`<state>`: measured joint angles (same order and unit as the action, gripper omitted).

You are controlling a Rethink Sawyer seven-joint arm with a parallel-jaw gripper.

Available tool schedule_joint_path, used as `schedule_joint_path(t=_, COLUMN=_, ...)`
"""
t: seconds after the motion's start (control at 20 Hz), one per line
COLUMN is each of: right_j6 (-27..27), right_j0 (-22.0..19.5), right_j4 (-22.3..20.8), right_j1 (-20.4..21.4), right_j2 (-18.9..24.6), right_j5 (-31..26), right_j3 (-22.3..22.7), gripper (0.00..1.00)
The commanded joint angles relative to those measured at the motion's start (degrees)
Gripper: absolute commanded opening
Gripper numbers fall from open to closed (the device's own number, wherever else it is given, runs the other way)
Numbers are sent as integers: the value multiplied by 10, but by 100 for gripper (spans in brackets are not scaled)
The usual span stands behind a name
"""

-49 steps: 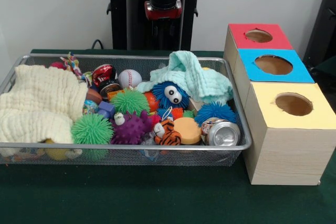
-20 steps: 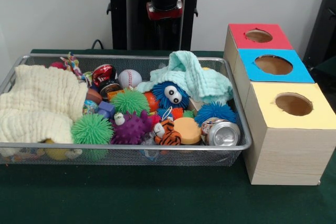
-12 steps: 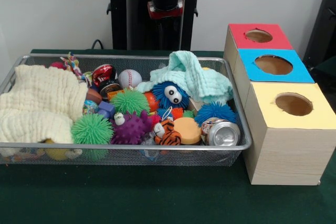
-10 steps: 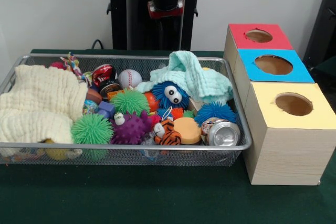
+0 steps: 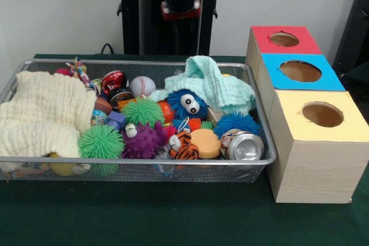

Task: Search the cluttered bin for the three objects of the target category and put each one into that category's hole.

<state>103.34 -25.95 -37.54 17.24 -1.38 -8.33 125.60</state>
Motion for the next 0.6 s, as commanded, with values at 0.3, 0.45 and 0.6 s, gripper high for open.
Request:
schedule_joint_path(t=0.3, right_j6=63, right_j0=104, right_j4=33, right_j1=-27, right_j2=-90, right_j5=488, right_j3=-42, gripper=100)
schedule_joint_path(t=0.45, right_j6=56, right_j0=120, right_j4=37, right_j1=-19, right_j2=-95, right_j5=510, right_j3=-44, gripper=100)
schedule_joint_path(t=0.6, right_j6=56, right_j0=128, right_j4=41, right_j1=-24, right_j2=-96, right_j5=525, right_j3=-52, gripper=100)
